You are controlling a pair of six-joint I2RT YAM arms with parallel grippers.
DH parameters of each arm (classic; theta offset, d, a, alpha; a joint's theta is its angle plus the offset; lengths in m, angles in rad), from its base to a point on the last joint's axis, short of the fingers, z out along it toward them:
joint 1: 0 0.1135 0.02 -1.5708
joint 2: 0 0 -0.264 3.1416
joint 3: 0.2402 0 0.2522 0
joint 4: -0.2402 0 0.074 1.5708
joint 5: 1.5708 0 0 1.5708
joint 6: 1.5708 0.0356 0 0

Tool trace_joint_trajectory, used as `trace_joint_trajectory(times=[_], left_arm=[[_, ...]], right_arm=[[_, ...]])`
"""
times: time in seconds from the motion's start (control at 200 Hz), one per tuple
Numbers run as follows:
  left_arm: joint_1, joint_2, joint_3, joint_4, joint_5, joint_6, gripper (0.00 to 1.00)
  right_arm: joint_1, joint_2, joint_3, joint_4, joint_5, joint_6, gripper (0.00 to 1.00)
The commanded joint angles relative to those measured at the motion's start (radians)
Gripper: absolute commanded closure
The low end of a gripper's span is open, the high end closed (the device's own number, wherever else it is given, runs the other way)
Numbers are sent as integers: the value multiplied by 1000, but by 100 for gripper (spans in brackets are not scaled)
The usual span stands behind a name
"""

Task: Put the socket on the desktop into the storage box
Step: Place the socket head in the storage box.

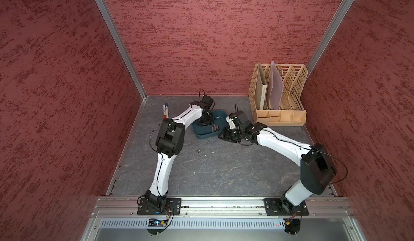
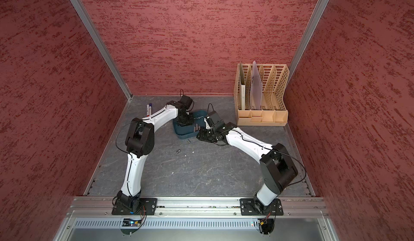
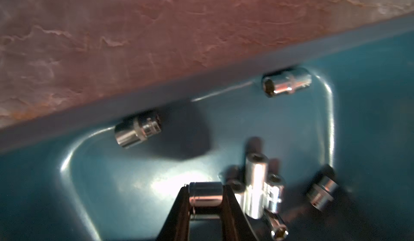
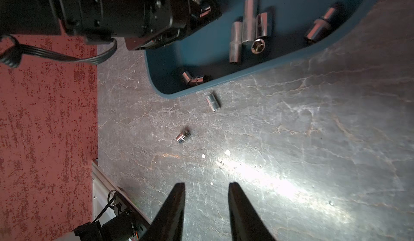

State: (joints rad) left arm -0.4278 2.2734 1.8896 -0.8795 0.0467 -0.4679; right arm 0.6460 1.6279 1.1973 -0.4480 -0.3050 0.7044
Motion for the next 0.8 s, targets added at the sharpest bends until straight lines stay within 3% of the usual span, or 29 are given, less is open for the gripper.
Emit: trace_joint_trajectory(times=[0.0, 0.155, 0.255, 0.381, 0.641, 0.796], left_arm=[[8, 20, 36, -16, 0, 24, 84], [12, 35, 40, -21, -7, 27, 78], [12, 30, 38, -23, -7, 29, 57], [12, 9, 26, -11, -5, 34, 44], [9, -55, -11, -3, 2, 43, 42], [5, -163, -94, 45, 39, 19, 41]], right_arm=[[-2, -37, -17, 15, 10, 10, 63], [-2, -40, -22, 11, 9, 14, 63], [-1, -40, -23, 11, 8, 16, 63], [-2, -43, -26, 9, 9, 16, 63], [-2, -54, -43, 12, 10, 20, 63], [1, -62, -44, -4, 23, 8, 63]])
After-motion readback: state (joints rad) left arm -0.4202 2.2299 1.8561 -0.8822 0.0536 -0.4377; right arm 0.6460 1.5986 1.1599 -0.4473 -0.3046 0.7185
